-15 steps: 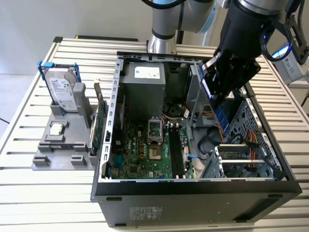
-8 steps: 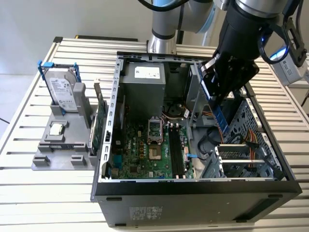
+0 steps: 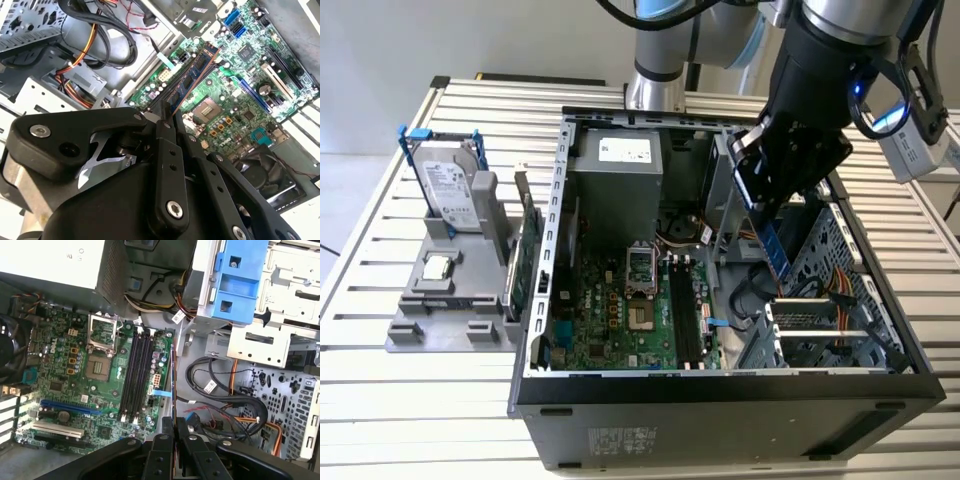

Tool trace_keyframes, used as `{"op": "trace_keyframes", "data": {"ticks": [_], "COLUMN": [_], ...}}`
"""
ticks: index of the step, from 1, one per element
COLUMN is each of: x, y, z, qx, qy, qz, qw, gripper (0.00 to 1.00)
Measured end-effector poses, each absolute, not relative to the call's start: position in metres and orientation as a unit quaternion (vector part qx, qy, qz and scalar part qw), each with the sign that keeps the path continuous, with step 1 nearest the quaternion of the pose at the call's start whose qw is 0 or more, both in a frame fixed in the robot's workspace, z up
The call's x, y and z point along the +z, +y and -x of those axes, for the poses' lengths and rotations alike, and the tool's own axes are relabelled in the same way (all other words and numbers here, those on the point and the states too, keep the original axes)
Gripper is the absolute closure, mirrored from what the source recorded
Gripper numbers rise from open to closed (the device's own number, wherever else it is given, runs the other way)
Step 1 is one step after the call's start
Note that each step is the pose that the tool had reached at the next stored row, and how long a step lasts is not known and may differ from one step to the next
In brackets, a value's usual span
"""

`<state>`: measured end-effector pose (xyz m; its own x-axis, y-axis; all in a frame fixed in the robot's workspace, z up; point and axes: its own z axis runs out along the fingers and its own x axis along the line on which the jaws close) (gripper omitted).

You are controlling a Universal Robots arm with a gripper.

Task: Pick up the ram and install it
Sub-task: 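Insert the ram into the slot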

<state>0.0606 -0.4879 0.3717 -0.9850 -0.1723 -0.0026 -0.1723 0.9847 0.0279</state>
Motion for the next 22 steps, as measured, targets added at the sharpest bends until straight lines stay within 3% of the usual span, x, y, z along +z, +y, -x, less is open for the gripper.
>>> {"op": "trace_keyframes", "data": {"ticks": [22], "x": [0.36], "y": [-0.486], "z": [-0.058], "qx": [0.014], "qy": [0.996], "qz": [0.086], "qw": [0.0], "gripper": [1.0]}}
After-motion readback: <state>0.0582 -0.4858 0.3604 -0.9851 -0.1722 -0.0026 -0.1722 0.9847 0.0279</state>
